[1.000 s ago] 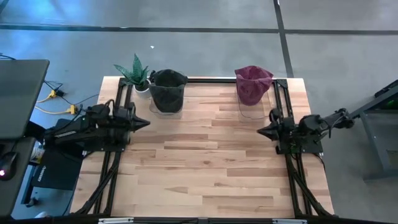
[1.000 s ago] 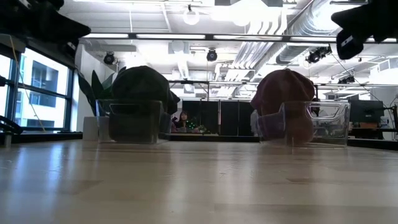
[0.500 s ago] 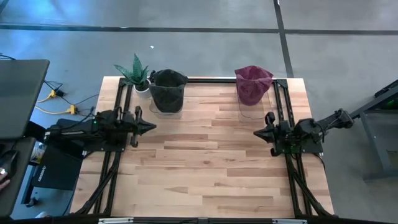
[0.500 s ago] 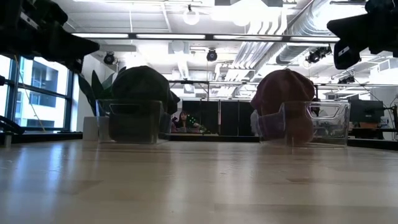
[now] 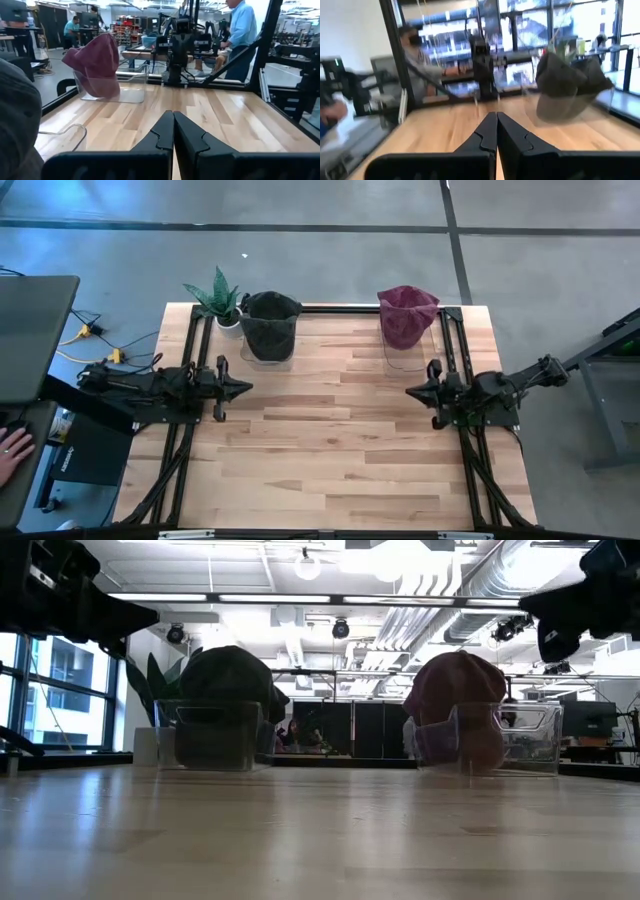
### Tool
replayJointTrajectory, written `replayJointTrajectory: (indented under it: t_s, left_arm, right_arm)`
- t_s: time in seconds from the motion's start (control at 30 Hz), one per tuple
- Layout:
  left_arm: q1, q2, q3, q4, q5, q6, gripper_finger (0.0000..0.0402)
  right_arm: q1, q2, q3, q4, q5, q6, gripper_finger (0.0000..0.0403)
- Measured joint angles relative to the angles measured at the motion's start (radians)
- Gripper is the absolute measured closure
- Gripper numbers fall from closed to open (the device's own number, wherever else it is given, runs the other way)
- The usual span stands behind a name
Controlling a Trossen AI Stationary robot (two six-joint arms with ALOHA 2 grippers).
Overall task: Pick & Place hat
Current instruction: Return to Home Position
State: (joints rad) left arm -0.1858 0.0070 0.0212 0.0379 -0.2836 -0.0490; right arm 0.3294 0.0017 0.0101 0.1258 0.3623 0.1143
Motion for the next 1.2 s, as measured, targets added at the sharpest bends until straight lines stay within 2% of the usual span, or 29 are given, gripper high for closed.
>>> replayJointTrajectory:
  t_s: [0.2, 0.43, 0.67, 0.9, 1.03, 1.2]
  left_arm:
    - [-0.004, 0.000, -0.001, 0.003, -0.007, -0.027, 0.0401]
    - [-0.004, 0.000, -0.002, 0.003, -0.007, -0.034, 0.0401]
    - [-0.004, 0.000, -0.003, 0.003, -0.007, -0.034, 0.0401]
    - [-0.004, 0.000, -0.004, 0.002, -0.006, -0.034, 0.0401]
    - [-0.004, 0.000, -0.004, 0.002, -0.005, -0.034, 0.0401]
    - [-0.004, 0.000, -0.004, 0.002, -0.005, -0.034, 0.0401]
  right_arm:
    - [-0.004, 0.000, 0.001, -0.064, -0.057, -0.023, 0.0403]
    - [-0.022, 0.000, 0.001, -0.066, -0.051, -0.027, 0.0403]
    - [-0.080, 0.003, 0.002, -0.091, -0.213, 0.030, 0.0403]
    - [-0.215, 0.003, 0.001, -0.107, -0.316, -0.008, 0.0403]
    - [-0.273, 0.003, -0.001, -0.106, -0.342, 0.040, 0.0403]
    - [-0.256, 0.003, -0.001, -0.101, -0.304, 0.084, 0.0403]
